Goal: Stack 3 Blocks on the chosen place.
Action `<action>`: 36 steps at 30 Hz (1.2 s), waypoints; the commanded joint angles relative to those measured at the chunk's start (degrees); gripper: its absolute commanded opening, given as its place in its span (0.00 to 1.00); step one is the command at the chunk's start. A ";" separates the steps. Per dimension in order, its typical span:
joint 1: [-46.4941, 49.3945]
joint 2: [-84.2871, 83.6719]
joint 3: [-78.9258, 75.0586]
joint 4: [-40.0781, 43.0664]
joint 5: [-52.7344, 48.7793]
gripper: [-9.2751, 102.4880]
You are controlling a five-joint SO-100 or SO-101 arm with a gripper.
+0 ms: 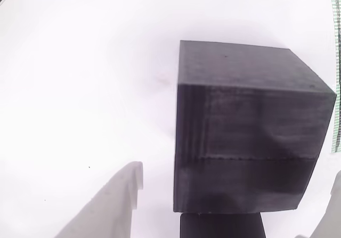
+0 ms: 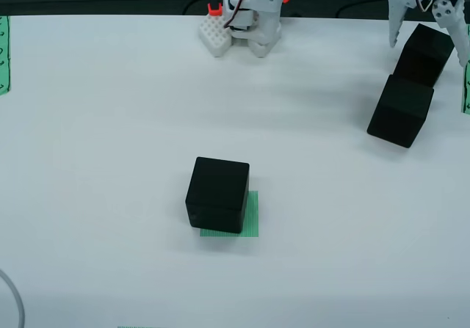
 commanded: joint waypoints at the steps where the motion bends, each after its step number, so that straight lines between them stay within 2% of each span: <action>1: -1.14 0.70 -2.37 0.53 0.18 0.49; 15: -1.93 -3.87 -5.10 -3.43 4.04 0.49; 18: -2.37 -4.48 -5.89 -4.13 4.31 0.41; 21: -2.72 -5.54 -6.42 -4.22 4.31 0.39; 26: -2.72 -6.77 -6.50 -4.48 4.31 0.29; 36: -1.85 -5.80 -7.91 -2.64 4.31 0.28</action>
